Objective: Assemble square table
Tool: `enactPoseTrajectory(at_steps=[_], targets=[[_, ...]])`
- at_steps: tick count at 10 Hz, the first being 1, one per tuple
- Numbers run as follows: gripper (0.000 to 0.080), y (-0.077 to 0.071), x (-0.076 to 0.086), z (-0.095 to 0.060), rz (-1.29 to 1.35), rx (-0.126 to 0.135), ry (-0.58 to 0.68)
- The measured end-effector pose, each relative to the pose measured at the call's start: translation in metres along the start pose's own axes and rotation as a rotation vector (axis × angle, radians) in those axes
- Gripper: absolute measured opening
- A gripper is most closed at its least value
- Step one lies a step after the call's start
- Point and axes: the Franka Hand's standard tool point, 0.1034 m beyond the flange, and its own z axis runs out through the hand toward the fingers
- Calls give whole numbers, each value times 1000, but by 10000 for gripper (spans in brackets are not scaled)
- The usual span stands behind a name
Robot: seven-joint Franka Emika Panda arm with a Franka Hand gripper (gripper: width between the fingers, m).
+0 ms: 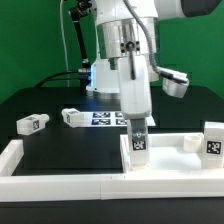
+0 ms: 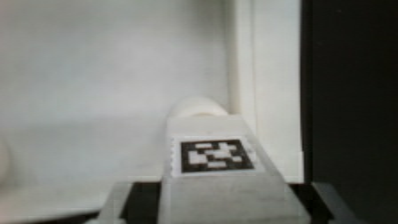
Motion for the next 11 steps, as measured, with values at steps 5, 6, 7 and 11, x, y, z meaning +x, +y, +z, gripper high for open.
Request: enactPoseTrajectory(at_steps=[5, 6, 7, 11], targets=[[480, 0, -5, -1, -248, -23, 39], [618, -1, -6, -3, -454, -28, 49], [618, -2, -5, -3, -545, -30, 49], [649, -1, -2, 0, -934, -61, 71]])
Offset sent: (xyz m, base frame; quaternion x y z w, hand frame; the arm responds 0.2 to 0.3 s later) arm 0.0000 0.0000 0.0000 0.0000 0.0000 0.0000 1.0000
